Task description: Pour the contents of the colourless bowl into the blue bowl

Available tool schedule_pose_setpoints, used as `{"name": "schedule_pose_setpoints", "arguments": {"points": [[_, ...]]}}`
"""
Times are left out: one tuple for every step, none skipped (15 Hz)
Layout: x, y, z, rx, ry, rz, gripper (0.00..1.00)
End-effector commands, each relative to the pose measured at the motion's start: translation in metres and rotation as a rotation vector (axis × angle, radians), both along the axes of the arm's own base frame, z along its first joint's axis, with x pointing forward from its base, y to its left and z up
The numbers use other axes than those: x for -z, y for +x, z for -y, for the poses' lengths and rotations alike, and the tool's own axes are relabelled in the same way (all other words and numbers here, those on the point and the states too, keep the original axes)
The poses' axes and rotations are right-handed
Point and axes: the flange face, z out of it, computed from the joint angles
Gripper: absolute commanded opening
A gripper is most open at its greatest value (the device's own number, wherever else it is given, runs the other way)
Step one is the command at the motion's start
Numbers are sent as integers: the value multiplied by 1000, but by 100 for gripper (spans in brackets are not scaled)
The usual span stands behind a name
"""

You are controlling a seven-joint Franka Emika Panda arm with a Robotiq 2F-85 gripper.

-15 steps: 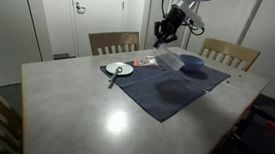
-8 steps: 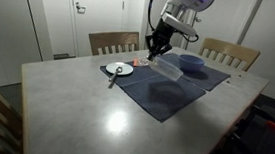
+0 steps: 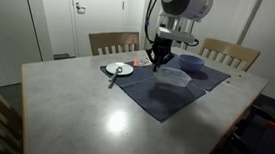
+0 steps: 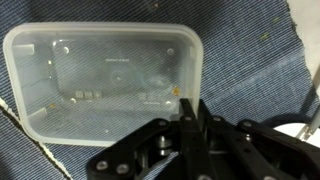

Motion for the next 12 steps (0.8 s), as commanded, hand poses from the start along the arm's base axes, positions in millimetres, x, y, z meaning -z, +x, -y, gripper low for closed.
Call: {"name": "schedule_pose_setpoints", "arguments": {"points": [[-3,6,5,1,-22,-32,25],[-6,7,6,-3,-19,-33,34],[-9,7,6,-6,-14,-33,40],[-13,8,7,-9,-11,-28,46],[-17,10,7,-14,-4,-22,54],[-22,11,8,-19,5,-16,60],[-27,12,8,-27,14,-1,68],[-33,13,8,-35,15,15,74],[-39,14,8,-41,19,28,82],[-45,16,8,-45,20,38,88],[-49,17,8,-50,24,48,96],[-53,18,7,-62,30,57,98]]}}
